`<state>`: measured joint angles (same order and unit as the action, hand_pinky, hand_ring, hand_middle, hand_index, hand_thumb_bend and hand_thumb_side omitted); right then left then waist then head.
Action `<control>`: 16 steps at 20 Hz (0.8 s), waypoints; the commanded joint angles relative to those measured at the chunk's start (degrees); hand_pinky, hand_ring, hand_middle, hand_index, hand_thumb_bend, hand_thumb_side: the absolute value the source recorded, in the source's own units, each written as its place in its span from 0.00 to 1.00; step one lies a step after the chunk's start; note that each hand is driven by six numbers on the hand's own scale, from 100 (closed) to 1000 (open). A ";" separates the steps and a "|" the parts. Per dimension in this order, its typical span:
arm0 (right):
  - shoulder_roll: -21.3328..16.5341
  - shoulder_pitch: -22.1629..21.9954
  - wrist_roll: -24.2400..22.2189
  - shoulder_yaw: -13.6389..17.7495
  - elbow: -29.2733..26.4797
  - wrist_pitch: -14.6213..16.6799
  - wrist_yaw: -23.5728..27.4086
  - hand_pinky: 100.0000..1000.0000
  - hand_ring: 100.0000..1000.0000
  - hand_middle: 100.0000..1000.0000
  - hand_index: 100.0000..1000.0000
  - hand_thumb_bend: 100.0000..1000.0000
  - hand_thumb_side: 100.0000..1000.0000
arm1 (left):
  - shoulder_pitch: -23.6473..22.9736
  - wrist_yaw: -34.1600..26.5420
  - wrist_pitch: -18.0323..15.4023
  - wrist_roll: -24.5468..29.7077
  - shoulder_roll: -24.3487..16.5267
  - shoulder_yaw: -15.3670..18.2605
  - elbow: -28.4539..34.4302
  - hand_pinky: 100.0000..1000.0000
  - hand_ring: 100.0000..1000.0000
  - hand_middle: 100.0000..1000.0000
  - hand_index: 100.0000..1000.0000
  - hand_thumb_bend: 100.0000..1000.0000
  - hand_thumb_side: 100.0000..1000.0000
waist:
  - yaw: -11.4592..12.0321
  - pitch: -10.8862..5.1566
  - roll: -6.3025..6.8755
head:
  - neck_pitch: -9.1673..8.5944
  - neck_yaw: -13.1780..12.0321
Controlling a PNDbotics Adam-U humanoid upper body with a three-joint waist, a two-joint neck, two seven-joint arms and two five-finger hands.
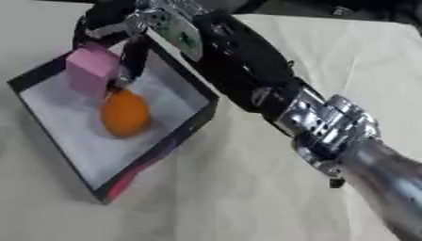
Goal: Pick up objects on the table and place them in the box.
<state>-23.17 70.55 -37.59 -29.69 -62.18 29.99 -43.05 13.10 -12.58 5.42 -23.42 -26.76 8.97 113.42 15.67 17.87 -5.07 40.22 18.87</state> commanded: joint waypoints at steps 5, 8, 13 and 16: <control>-2.27 1.88 -8.90 2.44 -0.66 7.67 1.28 0.91 0.88 0.82 0.94 0.39 0.54 | -0.29 -0.03 0.44 0.60 -1.73 0.00 1.17 0.82 0.72 0.77 0.81 0.06 0.80 | -0.38 -2.30 0.14 | -0.12 -0.34; -3.99 2.20 -7.95 3.38 -1.48 6.56 2.47 0.91 0.88 0.82 0.95 0.39 0.50 | -0.48 -0.03 0.43 0.72 -1.84 -0.06 1.17 0.82 0.72 0.77 0.81 0.07 0.80 | -0.62 -2.50 0.24 | 0.08 -0.70; -8.65 2.17 -7.47 4.93 -3.44 4.14 7.62 0.91 0.87 0.81 0.96 0.39 0.41 | -0.88 0.08 0.39 0.66 -1.93 0.01 1.17 0.82 0.72 0.77 0.81 0.06 0.80 | -1.16 -2.69 0.21 | 0.11 -1.28; -11.66 1.45 -8.80 5.90 -4.90 2.85 11.11 0.91 0.88 0.82 0.96 0.39 0.36 | -1.15 0.24 0.48 0.78 -1.92 -0.09 1.17 0.82 0.72 0.77 0.81 0.06 0.80 | -1.43 -2.60 0.27 | -0.05 -1.20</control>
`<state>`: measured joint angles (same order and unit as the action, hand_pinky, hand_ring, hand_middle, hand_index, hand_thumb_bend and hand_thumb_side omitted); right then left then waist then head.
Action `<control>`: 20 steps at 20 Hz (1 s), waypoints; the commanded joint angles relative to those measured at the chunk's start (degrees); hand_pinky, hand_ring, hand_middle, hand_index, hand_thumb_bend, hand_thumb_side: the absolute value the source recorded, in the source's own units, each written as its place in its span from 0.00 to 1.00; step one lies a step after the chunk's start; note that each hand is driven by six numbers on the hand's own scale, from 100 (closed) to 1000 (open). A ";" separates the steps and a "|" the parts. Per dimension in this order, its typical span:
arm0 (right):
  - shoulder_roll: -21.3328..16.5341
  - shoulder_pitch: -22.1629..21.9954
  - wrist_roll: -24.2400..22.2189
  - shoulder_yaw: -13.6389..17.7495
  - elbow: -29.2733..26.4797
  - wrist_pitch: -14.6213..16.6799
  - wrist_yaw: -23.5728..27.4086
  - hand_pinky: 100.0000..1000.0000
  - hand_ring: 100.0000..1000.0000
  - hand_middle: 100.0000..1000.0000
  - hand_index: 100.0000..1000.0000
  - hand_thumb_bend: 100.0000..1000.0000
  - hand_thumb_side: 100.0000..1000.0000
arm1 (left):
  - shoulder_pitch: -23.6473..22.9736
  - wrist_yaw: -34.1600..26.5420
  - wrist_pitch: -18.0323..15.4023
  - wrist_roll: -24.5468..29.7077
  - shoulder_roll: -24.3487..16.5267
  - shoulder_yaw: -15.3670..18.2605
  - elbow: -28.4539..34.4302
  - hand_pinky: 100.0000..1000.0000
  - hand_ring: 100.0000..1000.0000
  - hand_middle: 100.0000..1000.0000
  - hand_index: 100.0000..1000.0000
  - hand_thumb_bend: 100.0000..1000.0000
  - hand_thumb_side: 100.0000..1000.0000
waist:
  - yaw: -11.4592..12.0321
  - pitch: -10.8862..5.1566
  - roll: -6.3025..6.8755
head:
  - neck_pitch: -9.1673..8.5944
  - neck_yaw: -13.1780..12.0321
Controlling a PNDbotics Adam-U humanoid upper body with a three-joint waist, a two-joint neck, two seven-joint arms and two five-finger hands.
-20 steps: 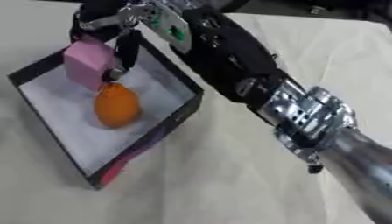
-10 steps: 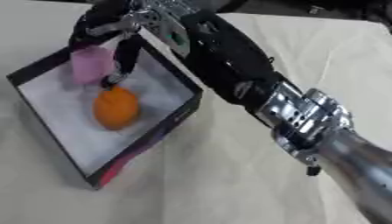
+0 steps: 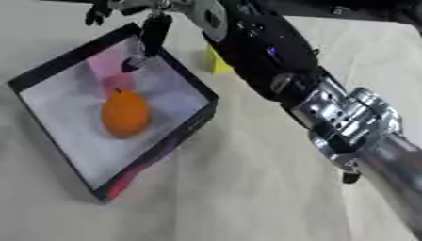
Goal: Pick up objects on the table and place them in the box.
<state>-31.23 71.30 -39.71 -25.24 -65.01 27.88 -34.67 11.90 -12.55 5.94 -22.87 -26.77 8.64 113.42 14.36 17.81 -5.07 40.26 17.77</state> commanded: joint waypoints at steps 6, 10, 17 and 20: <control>-9.75 -1.96 -9.23 3.56 -5.32 2.55 8.36 0.91 0.89 0.83 0.97 0.39 0.32 | -0.50 0.62 0.22 0.91 -1.97 -0.17 1.17 0.82 0.72 0.77 0.81 0.06 0.81 | -0.87 -2.28 0.55 | -0.52 -0.26; -13.82 -4.95 -9.25 4.80 -6.12 1.22 8.16 0.91 0.89 0.83 0.97 0.39 0.35 | -0.61 0.82 0.29 1.29 -1.92 -0.41 1.17 0.82 0.72 0.77 0.81 0.06 0.81 | -1.17 -2.12 0.65 | -1.08 -0.23; -16.17 -8.58 -8.07 5.96 -3.27 1.11 5.02 0.92 0.90 0.84 0.97 0.39 0.32 | -0.38 0.99 0.30 1.58 -1.56 -0.59 1.17 0.82 0.72 0.77 0.81 0.06 0.81 | -0.53 -1.18 0.80 | -3.65 -2.49; -15.71 -8.81 -7.89 6.28 -1.15 1.42 4.10 0.92 0.90 0.84 0.96 0.39 0.31 | -0.24 1.04 0.32 1.65 -1.41 -0.62 1.17 0.82 0.72 0.77 0.81 0.06 0.82 | -0.20 -0.78 0.76 | -4.32 -3.17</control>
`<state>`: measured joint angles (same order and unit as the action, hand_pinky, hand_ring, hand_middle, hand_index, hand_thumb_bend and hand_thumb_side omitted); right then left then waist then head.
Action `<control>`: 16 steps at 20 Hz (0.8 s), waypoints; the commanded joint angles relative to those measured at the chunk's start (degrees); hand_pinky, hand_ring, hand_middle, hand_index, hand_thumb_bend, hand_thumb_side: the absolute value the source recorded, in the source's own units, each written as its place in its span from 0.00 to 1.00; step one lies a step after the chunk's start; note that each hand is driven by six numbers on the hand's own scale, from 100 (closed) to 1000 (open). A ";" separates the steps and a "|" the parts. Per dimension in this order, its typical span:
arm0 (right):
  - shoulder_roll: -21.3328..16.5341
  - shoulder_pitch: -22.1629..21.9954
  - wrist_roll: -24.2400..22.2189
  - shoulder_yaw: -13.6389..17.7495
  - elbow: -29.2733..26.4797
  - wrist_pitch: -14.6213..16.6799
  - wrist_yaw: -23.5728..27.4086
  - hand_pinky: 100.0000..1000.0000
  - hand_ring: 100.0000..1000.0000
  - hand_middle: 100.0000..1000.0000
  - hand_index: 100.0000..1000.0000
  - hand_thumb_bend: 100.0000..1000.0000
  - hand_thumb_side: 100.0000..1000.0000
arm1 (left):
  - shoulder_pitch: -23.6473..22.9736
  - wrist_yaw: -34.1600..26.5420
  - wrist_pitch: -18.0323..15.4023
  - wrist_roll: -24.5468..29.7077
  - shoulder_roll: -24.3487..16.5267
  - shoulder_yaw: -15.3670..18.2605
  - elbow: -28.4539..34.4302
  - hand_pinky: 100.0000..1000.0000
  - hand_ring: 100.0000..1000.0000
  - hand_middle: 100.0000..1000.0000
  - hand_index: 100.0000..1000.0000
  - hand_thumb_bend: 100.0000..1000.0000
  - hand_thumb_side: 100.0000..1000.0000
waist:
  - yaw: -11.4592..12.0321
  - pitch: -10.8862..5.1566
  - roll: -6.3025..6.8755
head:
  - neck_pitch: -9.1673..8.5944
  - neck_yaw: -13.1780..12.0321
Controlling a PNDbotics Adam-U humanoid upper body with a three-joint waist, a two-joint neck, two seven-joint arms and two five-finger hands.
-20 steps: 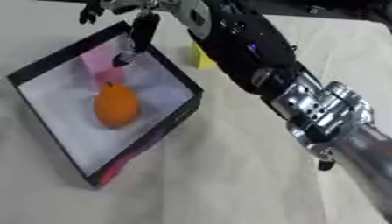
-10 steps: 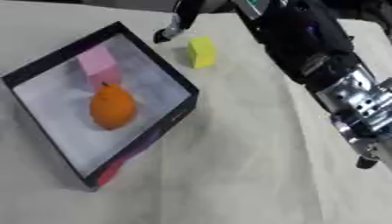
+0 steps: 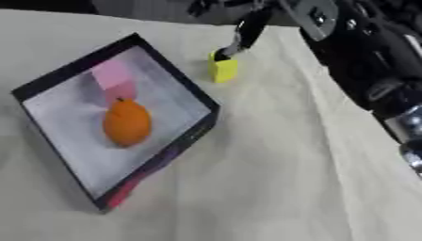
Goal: Pick up objects on the table and place them in the box.
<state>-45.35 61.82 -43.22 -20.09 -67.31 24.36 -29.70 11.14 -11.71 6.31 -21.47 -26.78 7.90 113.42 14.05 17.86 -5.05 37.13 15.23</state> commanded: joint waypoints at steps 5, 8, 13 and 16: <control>-1.14 0.00 -3.75 1.78 4.17 5.53 -3.07 0.92 0.90 0.84 0.96 0.39 0.31 | 0.72 0.28 0.02 0.41 -1.16 0.02 1.17 0.82 0.72 0.77 0.81 0.06 0.82 | 0.53 -0.20 0.55 | -1.47 -1.03; -1.03 -0.36 -3.03 2.35 5.84 5.80 -4.53 0.92 0.90 0.84 0.97 0.39 0.31 | 0.65 0.38 0.04 0.37 -1.04 0.09 1.17 0.82 0.72 0.77 0.81 0.06 0.82 | 0.67 0.18 0.51 | -1.40 -1.04; -0.29 -0.46 -2.03 2.97 8.13 6.08 -6.03 0.92 0.90 0.84 0.97 0.39 0.29 | 0.83 0.53 0.08 0.46 -0.72 0.04 1.17 0.82 0.72 0.77 0.81 0.05 0.82 | 0.85 0.95 0.54 | -1.53 -0.90; 0.32 -0.40 -1.71 3.16 9.24 6.24 -6.62 0.92 0.90 0.84 0.97 0.39 0.27 | 0.94 0.62 0.06 0.54 -0.60 0.01 1.17 0.82 0.72 0.77 0.81 0.05 0.83 | 1.01 1.38 0.56 | -1.53 -0.78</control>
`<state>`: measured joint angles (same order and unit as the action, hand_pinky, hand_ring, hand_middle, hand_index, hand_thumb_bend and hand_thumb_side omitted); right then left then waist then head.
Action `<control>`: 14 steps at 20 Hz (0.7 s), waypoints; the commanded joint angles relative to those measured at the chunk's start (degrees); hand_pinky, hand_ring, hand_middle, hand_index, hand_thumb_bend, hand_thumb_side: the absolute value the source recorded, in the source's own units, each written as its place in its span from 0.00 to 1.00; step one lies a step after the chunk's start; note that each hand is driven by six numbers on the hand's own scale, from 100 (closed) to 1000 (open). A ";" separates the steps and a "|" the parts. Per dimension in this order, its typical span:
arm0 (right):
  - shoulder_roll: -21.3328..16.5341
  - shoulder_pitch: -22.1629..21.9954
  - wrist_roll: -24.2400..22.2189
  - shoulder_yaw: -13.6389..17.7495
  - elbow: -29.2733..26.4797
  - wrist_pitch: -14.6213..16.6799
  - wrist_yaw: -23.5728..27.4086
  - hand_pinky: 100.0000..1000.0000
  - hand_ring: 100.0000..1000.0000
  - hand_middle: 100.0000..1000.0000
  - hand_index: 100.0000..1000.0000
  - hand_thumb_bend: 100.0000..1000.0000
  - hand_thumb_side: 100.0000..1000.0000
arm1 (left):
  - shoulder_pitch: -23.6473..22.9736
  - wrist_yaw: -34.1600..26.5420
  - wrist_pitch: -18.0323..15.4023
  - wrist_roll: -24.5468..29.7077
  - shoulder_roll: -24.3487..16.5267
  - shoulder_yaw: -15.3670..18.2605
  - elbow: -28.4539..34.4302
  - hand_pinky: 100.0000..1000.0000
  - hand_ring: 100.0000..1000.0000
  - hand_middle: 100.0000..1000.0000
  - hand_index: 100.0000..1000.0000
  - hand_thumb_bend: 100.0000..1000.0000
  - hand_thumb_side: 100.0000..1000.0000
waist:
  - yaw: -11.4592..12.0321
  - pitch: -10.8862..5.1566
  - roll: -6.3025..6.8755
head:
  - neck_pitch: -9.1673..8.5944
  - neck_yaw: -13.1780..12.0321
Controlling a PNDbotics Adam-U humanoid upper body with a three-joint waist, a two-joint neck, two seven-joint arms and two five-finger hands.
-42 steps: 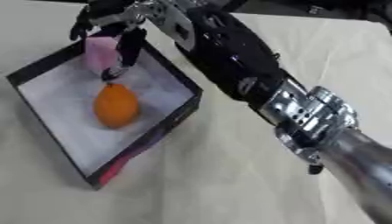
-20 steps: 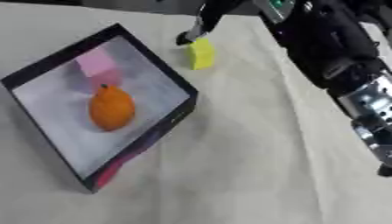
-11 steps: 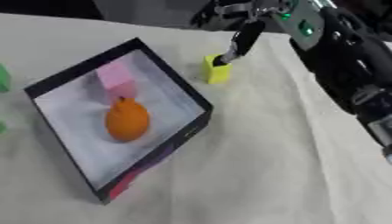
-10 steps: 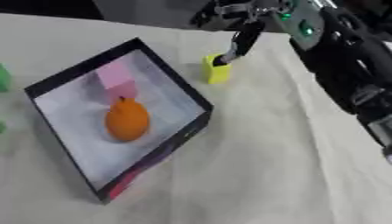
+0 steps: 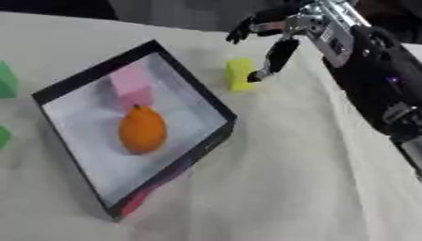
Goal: Pick up objects on the table and place them in the box.
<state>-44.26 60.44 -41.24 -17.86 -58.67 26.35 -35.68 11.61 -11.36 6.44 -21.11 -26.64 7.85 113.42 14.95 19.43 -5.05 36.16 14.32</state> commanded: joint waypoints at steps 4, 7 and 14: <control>-0.04 0.99 -3.41 1.11 1.97 4.43 -1.68 0.92 0.89 0.83 0.97 0.39 0.27 | 0.61 0.40 -0.04 0.26 -0.55 0.03 1.17 0.82 0.72 0.77 0.81 0.05 0.83 | 0.41 0.45 0.50 | -0.61 0.45; 0.43 1.06 -3.23 1.17 2.78 4.68 -2.36 0.92 0.89 0.83 0.97 0.39 0.26 | 0.61 0.51 0.04 0.29 -0.37 0.02 1.17 0.83 0.72 0.77 0.81 0.05 0.83 | 0.58 0.93 0.41 | -0.61 0.45; 1.18 1.02 -1.18 1.83 4.33 3.78 -4.59 0.90 0.88 0.80 0.94 0.36 0.27 | 0.89 0.70 0.10 0.43 -0.08 -0.04 1.17 0.83 0.72 0.77 0.81 0.05 0.83 | 0.92 1.73 0.24 | -0.89 0.53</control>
<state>-41.87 60.46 -40.15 -16.90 -54.36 27.43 -39.72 11.99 -10.98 6.59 -20.80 -26.11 7.57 113.42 15.80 21.25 -5.06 36.11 14.68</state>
